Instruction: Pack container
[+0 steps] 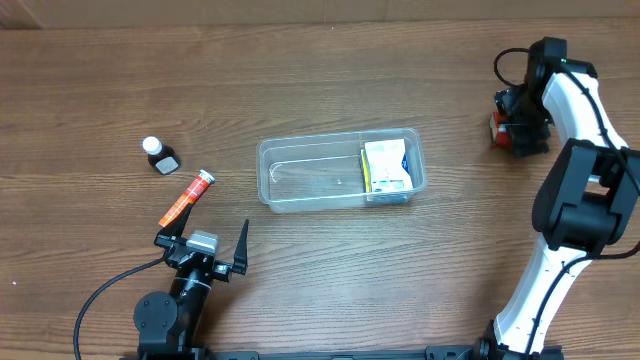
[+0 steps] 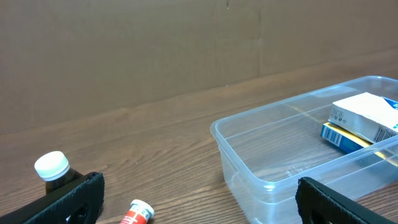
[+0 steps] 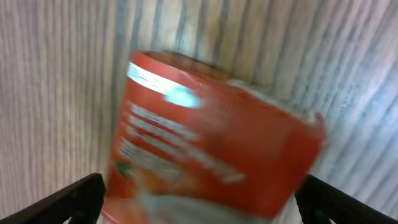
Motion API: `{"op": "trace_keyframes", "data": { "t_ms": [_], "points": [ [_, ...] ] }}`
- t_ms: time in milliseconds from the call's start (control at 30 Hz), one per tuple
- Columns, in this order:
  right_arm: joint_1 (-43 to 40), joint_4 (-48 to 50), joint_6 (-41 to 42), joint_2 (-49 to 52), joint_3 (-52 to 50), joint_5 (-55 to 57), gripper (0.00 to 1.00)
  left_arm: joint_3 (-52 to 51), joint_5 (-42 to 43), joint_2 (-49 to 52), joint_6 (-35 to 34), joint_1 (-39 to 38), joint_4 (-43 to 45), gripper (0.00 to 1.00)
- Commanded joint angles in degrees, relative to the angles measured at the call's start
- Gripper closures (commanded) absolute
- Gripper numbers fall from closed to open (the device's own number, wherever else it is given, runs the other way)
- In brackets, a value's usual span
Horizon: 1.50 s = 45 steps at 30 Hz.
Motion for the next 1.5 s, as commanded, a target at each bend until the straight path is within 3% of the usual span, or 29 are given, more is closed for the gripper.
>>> {"op": "trace_keyframes", "data": {
  "t_ms": [0,467,1033,1167,1300,1467],
  "points": [
    [-0.2,3.6,-3.0,-1.4,-0.9,-1.6,0.0,-0.2,-0.3,-0.6,0.5,0.6,0.1,0.0],
    [-0.2,5.9,-9.5,-0.3,-0.9,-1.6,0.0,-0.2,-0.3,-0.6,0.5,0.6,0.1,0.0],
    [-0.2,5.0,-9.9,1.9,-1.0,-1.6,0.0,-0.2,-0.3,-0.6,0.5,0.6,0.1,0.0],
    [-0.2,4.6,-11.4,1.9,-2.3,-2.5,0.1,-0.2,-0.3,-0.6,0.5,0.6,0.1,0.0],
    [-0.2,4.1,-16.9,1.9,-2.4,-2.5,0.21,-0.2,-0.3,-0.6,0.5,0.6,0.1,0.0],
    [-0.2,4.4,-31.5,1.9,-2.4,-2.5,0.23,-0.2,-0.3,-0.6,0.5,0.6,0.1,0.0]
  ]
}}
